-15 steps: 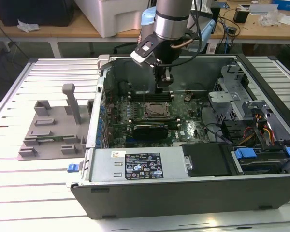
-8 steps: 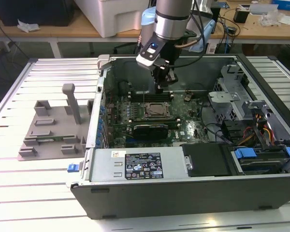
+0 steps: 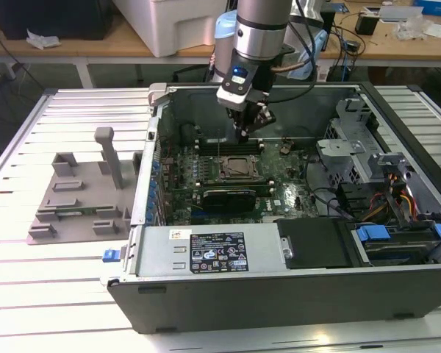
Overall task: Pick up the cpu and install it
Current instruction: 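Install the first cpu locking lever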
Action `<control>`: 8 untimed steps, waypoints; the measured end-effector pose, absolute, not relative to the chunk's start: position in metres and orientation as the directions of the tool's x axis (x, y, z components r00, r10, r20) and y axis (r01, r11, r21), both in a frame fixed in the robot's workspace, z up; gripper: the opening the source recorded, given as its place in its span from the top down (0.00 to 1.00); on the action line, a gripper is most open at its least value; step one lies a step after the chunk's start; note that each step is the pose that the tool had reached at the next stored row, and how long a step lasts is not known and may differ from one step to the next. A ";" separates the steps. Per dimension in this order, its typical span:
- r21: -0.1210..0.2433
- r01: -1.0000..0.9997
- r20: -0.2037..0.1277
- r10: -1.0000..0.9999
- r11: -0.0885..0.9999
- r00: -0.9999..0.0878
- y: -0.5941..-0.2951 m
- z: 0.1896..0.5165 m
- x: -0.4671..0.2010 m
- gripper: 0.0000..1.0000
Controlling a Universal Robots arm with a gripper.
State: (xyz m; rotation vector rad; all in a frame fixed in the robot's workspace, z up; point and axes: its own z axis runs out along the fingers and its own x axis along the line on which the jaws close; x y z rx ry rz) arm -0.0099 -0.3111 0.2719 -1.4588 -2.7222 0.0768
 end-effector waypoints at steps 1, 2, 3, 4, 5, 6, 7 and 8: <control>-0.068 0.822 0.022 0.824 0.566 -0.565 -0.311 0.272 -0.010 0.89; -0.068 0.807 0.022 0.810 0.586 -0.586 -0.311 0.272 -0.010 0.89; -0.068 0.798 0.022 0.801 0.599 -0.599 -0.311 0.272 -0.010 0.89; -0.068 0.789 0.022 0.792 0.611 -0.611 -0.311 0.272 -0.010 0.89; -0.068 0.772 0.022 0.774 0.632 -0.632 -0.311 0.272 -0.010 0.89; -0.068 0.754 0.022 0.757 0.653 -0.653 -0.311 0.272 -0.010 0.89; -0.068 0.738 0.023 0.741 0.671 -0.671 -0.311 0.272 -0.010 0.89; -0.068 0.725 0.022 0.728 0.685 -0.685 -0.311 0.272 -0.010 0.89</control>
